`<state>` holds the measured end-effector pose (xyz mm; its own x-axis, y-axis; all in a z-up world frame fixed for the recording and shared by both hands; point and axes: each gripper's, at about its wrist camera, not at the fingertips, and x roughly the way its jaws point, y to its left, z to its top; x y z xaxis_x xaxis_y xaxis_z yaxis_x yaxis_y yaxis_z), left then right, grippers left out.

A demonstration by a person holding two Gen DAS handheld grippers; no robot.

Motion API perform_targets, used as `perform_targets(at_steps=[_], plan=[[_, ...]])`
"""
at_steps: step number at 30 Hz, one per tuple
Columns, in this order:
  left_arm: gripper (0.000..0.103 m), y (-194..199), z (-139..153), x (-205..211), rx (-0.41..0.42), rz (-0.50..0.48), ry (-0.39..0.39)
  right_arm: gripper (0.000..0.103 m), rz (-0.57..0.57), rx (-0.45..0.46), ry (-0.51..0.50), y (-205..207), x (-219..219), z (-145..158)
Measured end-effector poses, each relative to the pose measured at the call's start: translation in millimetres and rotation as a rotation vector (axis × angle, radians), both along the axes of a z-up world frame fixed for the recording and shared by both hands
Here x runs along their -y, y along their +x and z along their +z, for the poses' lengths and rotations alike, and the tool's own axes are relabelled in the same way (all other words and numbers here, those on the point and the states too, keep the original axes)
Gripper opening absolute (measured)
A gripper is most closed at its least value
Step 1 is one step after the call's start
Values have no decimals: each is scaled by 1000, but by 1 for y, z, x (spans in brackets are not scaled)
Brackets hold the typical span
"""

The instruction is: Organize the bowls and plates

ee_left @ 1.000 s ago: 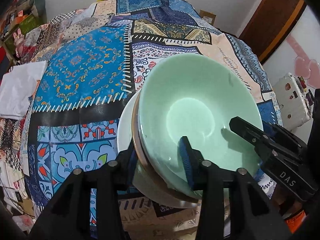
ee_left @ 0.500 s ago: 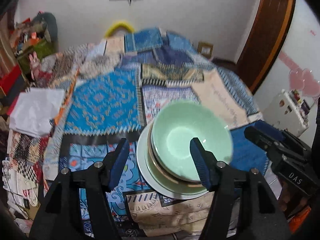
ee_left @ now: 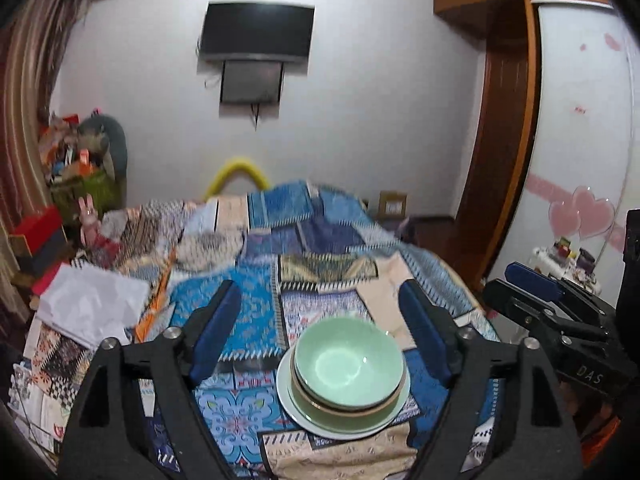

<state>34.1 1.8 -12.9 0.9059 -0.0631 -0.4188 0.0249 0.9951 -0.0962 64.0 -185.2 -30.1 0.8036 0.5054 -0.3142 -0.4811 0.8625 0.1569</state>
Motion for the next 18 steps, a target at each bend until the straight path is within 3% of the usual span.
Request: perform_targets(at_steps=[7,11,18], plan=[[101,-22,15,2,98,20,14,88,-12,64,12,-8,0,8],[103,-29,17,5,126,19,33,102,-34,88,23,-11,0,11],[103,-32,15,9,144,26,52,103,-53,116,8,-16,-1,12]])
